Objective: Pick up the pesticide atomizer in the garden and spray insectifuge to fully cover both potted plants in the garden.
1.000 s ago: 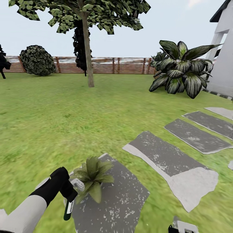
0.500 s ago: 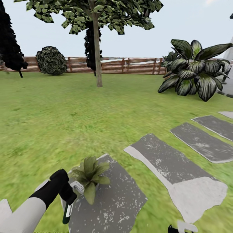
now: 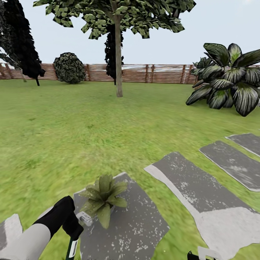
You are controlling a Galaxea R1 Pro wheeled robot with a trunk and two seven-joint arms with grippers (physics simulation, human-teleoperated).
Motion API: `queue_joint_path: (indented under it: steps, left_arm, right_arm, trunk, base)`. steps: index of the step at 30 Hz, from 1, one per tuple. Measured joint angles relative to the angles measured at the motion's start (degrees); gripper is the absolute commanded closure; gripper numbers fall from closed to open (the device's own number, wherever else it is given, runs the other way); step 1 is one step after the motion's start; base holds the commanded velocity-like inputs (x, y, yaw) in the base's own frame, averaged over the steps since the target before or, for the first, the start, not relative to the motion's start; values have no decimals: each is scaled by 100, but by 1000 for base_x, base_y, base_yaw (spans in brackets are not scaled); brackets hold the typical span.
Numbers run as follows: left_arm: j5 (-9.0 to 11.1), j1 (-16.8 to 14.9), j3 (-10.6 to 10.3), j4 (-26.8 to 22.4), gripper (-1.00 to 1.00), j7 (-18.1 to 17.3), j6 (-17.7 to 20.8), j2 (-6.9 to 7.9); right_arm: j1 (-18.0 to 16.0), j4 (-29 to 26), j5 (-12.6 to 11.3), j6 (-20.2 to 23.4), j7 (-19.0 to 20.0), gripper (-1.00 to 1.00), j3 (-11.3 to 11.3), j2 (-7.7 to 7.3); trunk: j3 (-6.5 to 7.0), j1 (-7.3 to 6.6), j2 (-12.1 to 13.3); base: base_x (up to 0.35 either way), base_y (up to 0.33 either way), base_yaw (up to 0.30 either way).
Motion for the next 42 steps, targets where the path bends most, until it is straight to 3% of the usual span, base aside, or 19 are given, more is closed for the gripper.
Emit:
queue_joint_path:
  steps: [9, 18, 24, 31, 36, 42]
  left_arm:
    - [-11, -6, 23, -20, 100, 7, -5, -53]
    - [-27, -8, 5, -16, 100, 14, -6, -2]
    - [6, -7, 22, -10, 100, 648, 21, -47]
    - [8, -3, 20, 70, 100, 676, 21, -9]
    - [17, 8, 220, 75, 100, 700, 27, 22]
    - [18, 10, 274, -13, 100, 720, -2, -9]
  right_arm:
    - [0, 1, 1, 3, -3, -100, -1, -1]
    - [0, 6, 8, 0, -3, -100, 1, 1]
    - [-1, 7, 7, 2, -3, -100, 1, 1]
    - [0, 7, 8, 3, 8, -100, 1, -12]
    - [0, 7, 9, 4, 9, -100, 1, -16]
    - [0, -1, 7, 4, 9, -100, 0, 0]
  trunk:
    - [0, 0, 0]
    - [0, -1, 0]
    - [0, -2, 0]
    - [0, 0, 0]
    - [0, 0, 0]
    - [0, 0, 0]
  base:
    - [55, -199, 164]
    - [25, -268, 36]
    - [177, -241, 253]
    - [103, -117, 45]
    - [2, -2, 0]
    - [0, 0, 131]
